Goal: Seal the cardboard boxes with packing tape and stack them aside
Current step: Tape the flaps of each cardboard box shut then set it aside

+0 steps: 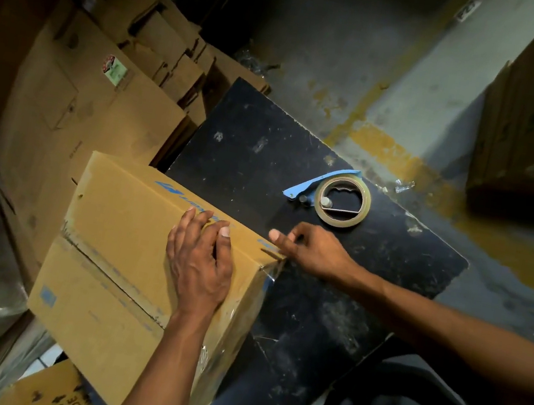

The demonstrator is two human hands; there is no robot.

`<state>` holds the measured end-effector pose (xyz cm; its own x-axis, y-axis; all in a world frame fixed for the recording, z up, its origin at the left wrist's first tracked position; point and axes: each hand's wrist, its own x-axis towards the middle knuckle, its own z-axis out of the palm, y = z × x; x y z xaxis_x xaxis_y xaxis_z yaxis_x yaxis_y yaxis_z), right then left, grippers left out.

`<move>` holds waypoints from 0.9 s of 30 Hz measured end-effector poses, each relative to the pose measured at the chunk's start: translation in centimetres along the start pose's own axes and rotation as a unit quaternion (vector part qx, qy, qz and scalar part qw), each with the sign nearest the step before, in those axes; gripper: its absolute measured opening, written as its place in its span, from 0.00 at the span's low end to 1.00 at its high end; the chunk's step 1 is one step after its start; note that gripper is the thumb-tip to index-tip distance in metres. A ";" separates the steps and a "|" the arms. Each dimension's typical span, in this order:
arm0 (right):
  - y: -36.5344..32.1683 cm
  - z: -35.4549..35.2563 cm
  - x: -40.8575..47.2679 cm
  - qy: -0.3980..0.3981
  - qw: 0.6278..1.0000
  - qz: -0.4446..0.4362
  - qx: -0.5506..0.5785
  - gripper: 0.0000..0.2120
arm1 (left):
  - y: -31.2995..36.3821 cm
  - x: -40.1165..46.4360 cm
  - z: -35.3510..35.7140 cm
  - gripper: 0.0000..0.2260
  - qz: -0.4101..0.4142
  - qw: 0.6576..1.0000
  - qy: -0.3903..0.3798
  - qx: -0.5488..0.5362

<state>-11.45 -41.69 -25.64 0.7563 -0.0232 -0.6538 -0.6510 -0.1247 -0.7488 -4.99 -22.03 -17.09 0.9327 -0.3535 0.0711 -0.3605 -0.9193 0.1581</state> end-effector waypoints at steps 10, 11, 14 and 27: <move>2.0 0.0 1.5 -0.016 1.000 0.009 0.009 0.30 | -0.1 -0.1 0.1 0.18 -0.002 1.000 0.006 -0.003; 2.0 0.0 1.4 -0.012 1.000 0.002 0.021 0.30 | -0.1 0.0 0.1 0.18 -0.002 1.000 0.006 -0.003; 1.2 0.3 0.4 -0.021 0.994 0.000 0.108 0.28 | -0.1 0.0 0.0 0.18 -0.004 1.000 -0.001 -0.004; 3.8 2.4 -4.7 0.026 0.953 -0.302 0.006 0.44 | 1.4 -0.2 -0.2 0.18 0.104 0.992 -0.077 -0.009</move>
<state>-17.61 -39.72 -25.71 0.9952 0.0004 -0.0979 -0.0971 -0.1198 -0.9880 -5.68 -23.18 -16.70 0.8279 -0.5589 -0.0474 -0.5441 -0.8208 0.1739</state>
